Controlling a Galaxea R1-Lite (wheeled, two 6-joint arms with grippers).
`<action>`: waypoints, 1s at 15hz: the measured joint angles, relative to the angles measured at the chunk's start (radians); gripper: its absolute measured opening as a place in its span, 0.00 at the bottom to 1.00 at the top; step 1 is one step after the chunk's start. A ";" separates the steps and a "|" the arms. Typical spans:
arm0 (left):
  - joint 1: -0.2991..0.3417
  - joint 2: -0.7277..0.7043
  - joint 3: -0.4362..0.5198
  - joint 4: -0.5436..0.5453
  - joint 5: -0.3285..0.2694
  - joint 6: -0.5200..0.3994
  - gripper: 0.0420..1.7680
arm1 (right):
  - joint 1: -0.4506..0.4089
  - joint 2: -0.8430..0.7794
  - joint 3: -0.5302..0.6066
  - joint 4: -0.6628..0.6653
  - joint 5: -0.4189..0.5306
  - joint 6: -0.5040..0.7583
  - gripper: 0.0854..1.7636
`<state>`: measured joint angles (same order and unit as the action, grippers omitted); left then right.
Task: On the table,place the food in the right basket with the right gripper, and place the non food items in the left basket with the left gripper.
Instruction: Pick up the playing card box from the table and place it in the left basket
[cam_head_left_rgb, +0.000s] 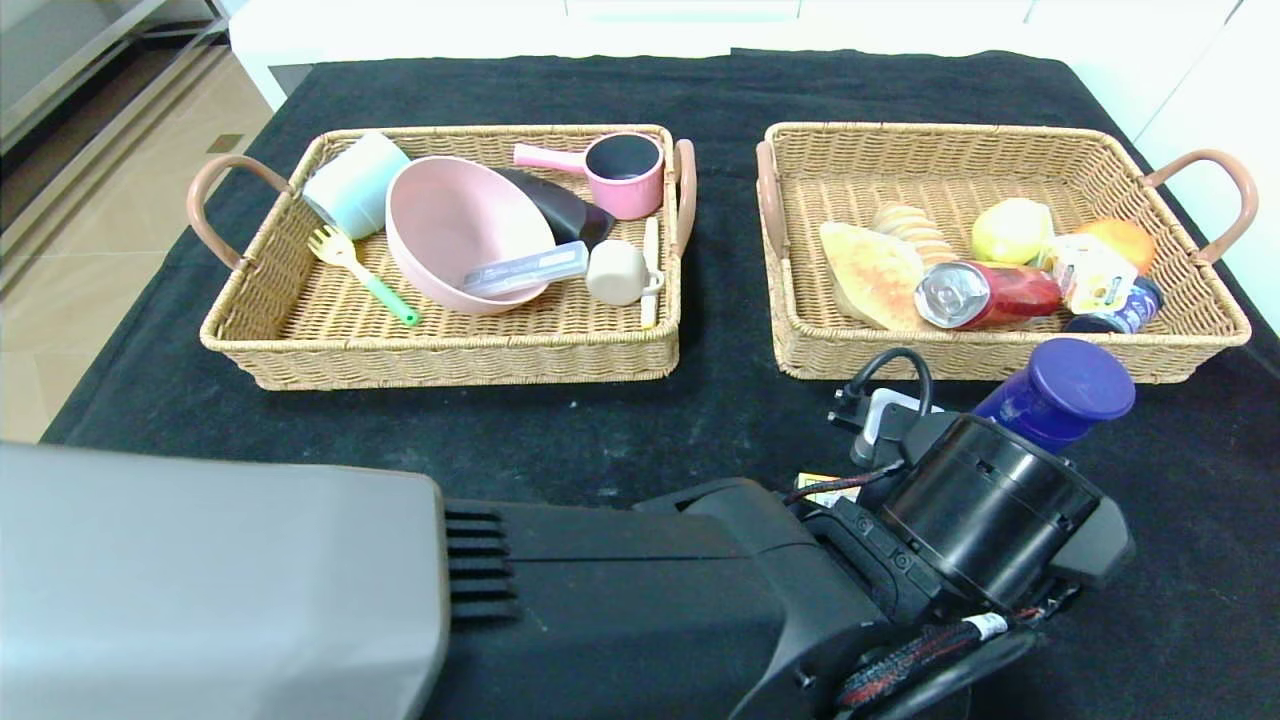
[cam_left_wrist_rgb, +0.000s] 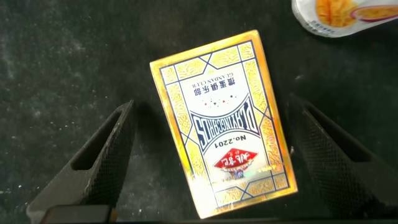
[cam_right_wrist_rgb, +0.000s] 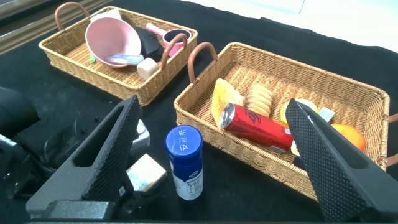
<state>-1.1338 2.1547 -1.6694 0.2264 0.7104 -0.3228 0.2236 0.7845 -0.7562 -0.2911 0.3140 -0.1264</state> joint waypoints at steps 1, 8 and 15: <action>0.001 0.002 -0.001 0.000 0.000 0.000 0.97 | 0.000 0.000 0.000 0.000 0.000 0.000 0.97; 0.003 0.005 -0.001 0.000 0.000 0.000 0.70 | 0.003 0.000 0.004 0.002 0.001 0.000 0.97; 0.003 0.010 -0.001 -0.001 -0.001 -0.002 0.58 | 0.003 0.000 0.004 0.002 0.001 0.000 0.97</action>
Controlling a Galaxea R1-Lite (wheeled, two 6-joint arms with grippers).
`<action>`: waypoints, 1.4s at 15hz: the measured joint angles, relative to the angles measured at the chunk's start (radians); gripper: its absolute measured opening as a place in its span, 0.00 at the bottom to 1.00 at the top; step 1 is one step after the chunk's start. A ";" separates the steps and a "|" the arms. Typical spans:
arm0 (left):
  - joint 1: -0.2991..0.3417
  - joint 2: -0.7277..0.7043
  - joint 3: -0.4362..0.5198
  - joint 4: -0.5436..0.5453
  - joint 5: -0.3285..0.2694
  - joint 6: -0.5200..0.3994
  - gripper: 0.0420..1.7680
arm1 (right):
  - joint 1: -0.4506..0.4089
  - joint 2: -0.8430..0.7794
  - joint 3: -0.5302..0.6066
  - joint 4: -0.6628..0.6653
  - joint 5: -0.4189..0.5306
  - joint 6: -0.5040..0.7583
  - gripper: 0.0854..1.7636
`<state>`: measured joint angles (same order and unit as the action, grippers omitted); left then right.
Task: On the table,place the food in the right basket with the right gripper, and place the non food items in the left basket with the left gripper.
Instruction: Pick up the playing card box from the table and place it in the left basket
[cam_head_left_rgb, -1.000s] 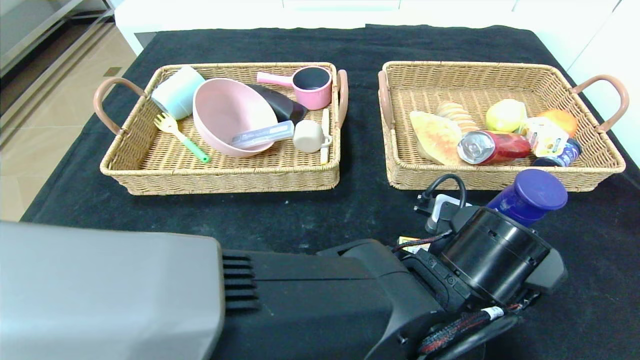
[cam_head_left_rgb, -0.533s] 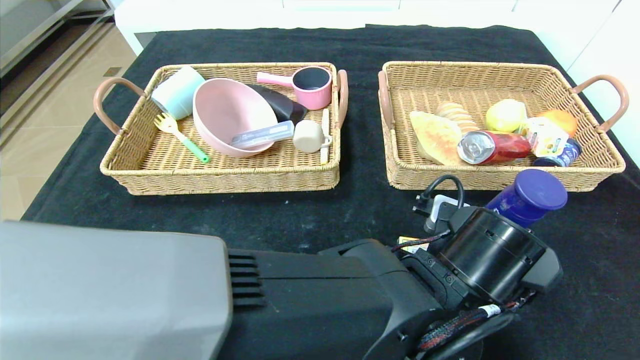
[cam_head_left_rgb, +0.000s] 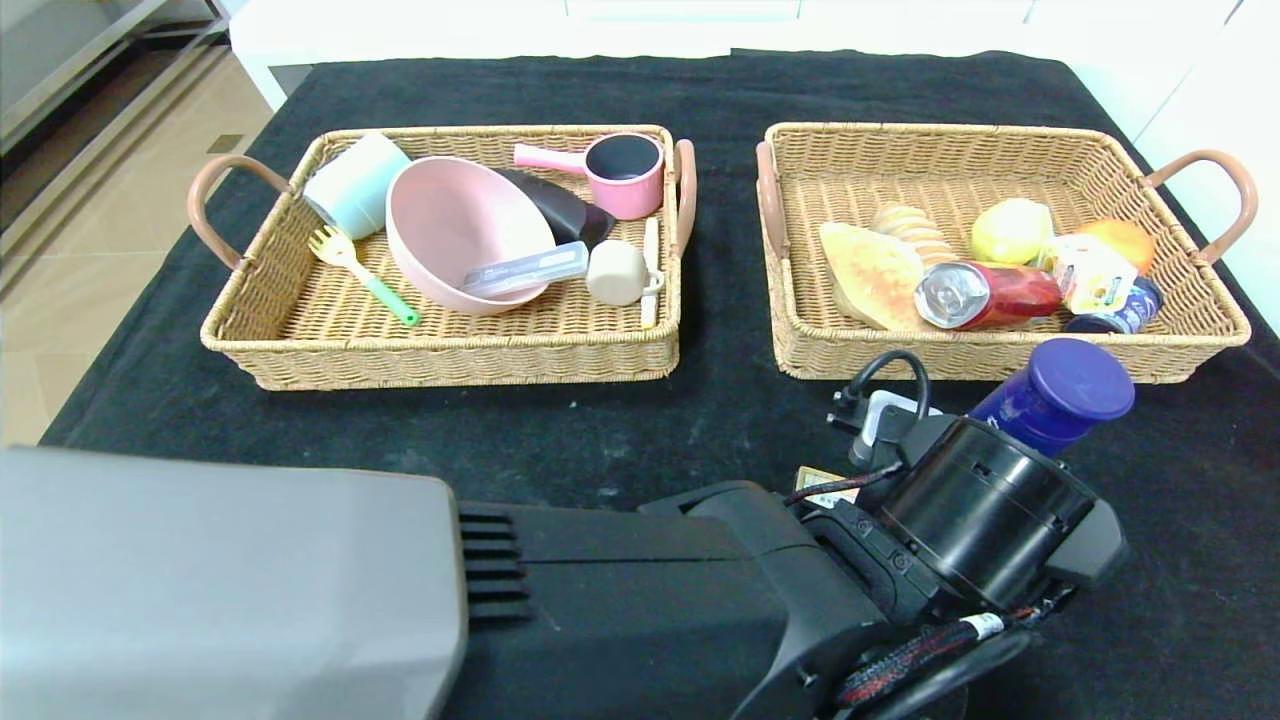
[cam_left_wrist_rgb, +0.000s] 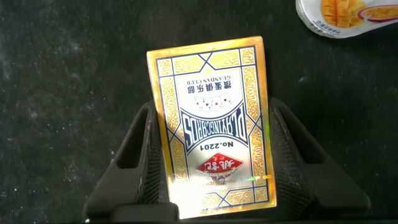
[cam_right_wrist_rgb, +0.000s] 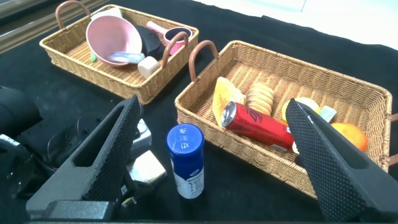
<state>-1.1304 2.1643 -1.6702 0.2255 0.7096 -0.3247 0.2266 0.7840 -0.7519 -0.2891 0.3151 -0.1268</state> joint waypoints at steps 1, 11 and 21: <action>0.000 0.000 0.000 0.000 0.000 -0.001 0.58 | 0.000 0.000 0.000 0.000 0.000 0.000 0.97; -0.001 -0.004 -0.002 0.011 -0.001 0.003 0.58 | 0.002 0.001 0.003 0.000 0.000 -0.001 0.97; -0.016 -0.098 0.006 0.018 0.024 0.025 0.58 | 0.005 0.003 0.010 0.001 0.001 -0.004 0.97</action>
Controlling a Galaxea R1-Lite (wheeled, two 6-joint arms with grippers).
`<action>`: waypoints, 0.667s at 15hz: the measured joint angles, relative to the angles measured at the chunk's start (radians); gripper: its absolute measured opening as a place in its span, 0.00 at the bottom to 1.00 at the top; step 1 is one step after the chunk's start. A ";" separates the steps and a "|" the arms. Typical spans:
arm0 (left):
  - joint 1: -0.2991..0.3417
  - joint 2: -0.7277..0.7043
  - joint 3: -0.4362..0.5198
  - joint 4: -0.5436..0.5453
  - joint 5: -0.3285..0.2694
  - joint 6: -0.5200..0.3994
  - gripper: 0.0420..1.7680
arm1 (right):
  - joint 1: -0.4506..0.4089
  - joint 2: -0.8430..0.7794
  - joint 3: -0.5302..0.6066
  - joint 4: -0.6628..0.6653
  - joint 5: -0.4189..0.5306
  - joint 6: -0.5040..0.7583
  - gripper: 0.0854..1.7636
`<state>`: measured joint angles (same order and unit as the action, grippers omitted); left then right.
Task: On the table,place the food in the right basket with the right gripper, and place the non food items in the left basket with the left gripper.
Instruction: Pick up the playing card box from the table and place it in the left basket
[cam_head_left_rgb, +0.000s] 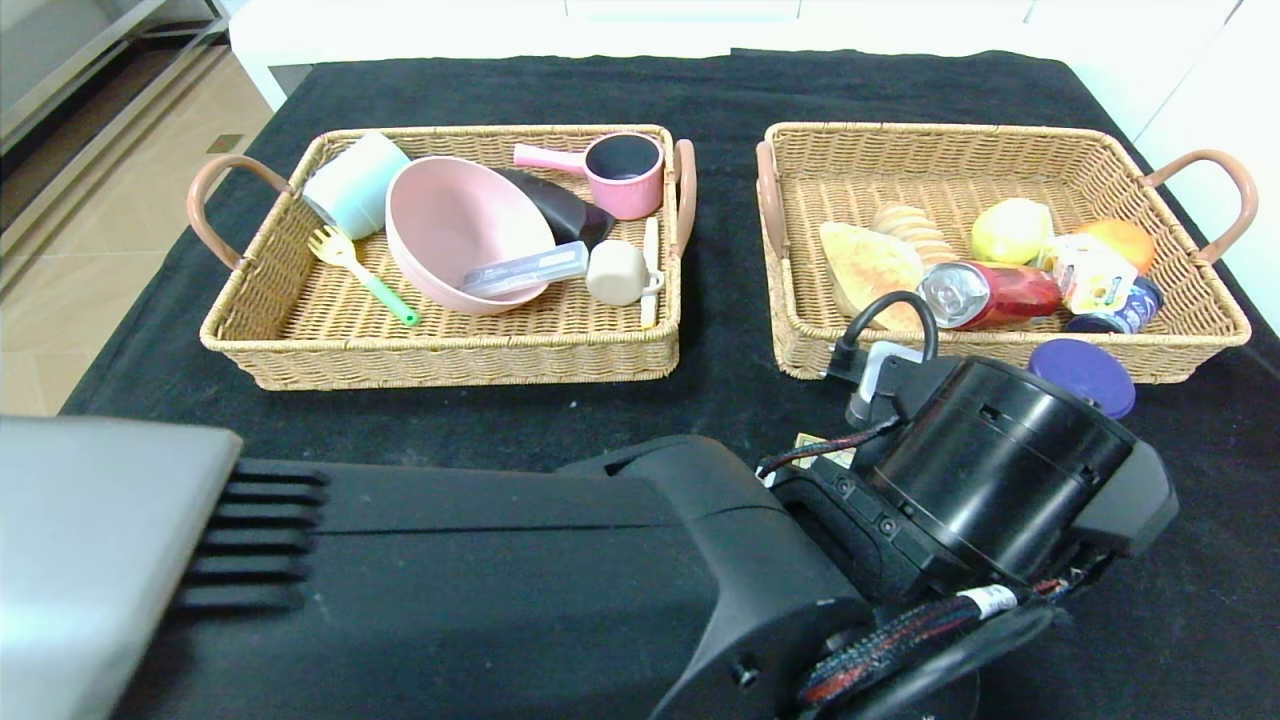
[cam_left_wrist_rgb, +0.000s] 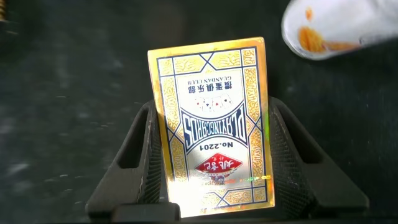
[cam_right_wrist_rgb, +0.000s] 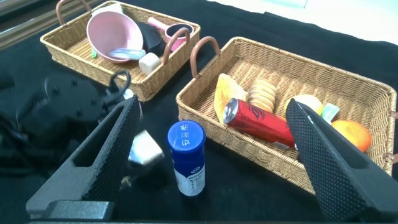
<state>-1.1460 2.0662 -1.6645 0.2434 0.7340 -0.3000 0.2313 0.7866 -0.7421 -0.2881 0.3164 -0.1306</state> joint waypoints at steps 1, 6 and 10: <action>0.003 -0.011 0.001 0.000 0.001 0.001 0.58 | 0.000 0.000 0.001 0.000 0.000 0.000 0.97; 0.047 -0.072 0.002 -0.001 0.013 0.040 0.57 | 0.001 0.000 0.003 0.000 0.001 0.000 0.97; 0.126 -0.126 -0.002 -0.008 0.012 0.070 0.57 | 0.001 0.001 0.003 0.000 0.001 -0.001 0.97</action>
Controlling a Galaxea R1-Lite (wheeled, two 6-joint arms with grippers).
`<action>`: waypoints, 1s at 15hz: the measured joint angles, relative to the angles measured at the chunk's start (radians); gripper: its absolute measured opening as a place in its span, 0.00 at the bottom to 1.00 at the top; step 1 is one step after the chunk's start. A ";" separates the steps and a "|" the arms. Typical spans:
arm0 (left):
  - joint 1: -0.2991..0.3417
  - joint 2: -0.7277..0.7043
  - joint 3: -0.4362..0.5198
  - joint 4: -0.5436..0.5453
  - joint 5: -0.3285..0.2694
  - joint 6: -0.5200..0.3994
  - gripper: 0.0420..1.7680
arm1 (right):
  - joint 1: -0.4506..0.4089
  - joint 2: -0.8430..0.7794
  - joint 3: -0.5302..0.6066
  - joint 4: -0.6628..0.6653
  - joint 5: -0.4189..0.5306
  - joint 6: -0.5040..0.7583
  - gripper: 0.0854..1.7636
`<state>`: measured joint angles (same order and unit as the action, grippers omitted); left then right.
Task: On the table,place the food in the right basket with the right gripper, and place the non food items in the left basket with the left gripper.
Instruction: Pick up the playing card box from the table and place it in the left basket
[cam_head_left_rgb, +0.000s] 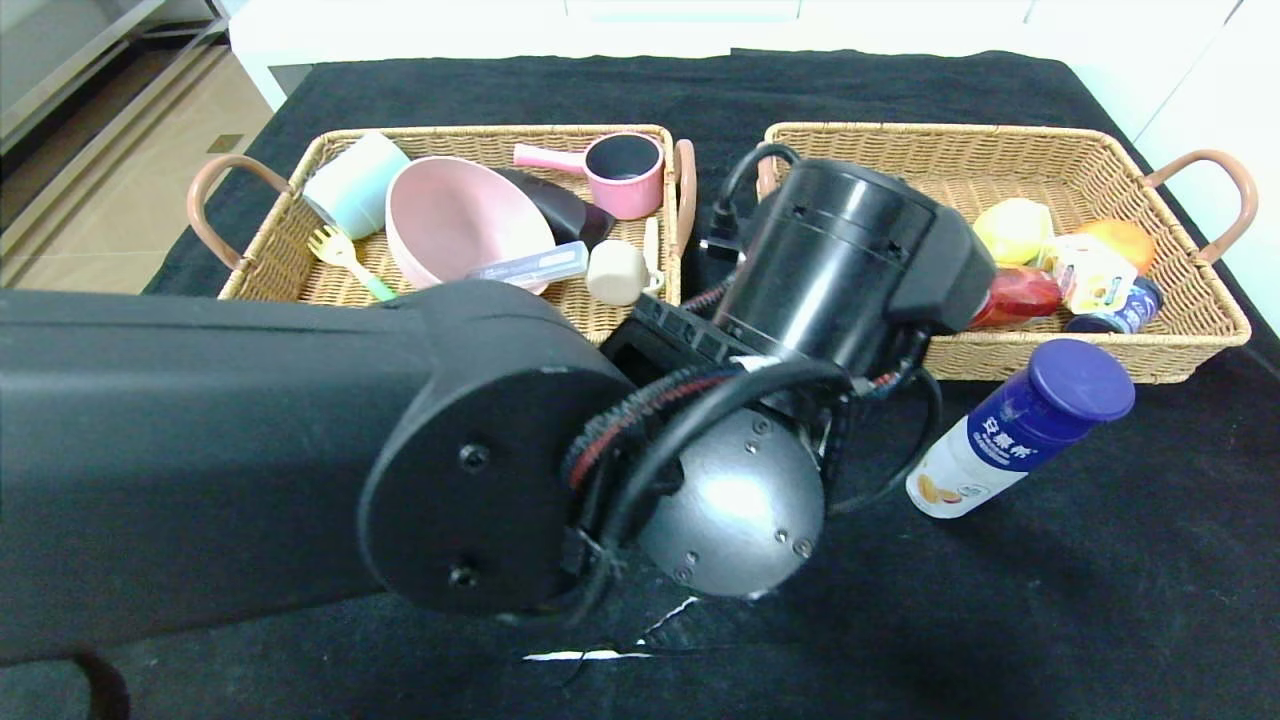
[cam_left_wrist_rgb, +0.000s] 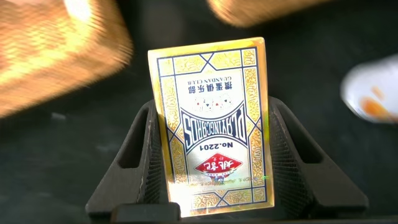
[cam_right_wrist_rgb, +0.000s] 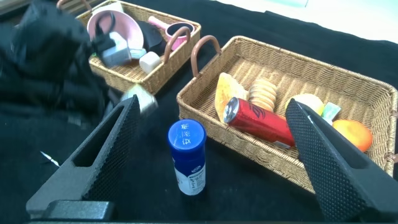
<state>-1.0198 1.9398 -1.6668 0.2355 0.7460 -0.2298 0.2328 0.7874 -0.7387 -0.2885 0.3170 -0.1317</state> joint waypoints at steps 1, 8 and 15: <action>0.018 -0.015 -0.001 -0.003 0.000 0.008 0.57 | 0.000 0.000 0.001 -0.001 0.001 0.000 0.97; 0.201 -0.110 -0.032 -0.013 -0.054 0.095 0.57 | 0.000 0.001 0.002 -0.003 0.003 0.000 0.97; 0.373 -0.109 -0.045 -0.194 -0.158 0.185 0.57 | 0.001 0.000 0.006 -0.003 0.005 -0.001 0.97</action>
<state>-0.6464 1.8309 -1.7115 0.0417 0.5877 -0.0451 0.2338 0.7879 -0.7330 -0.2919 0.3217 -0.1326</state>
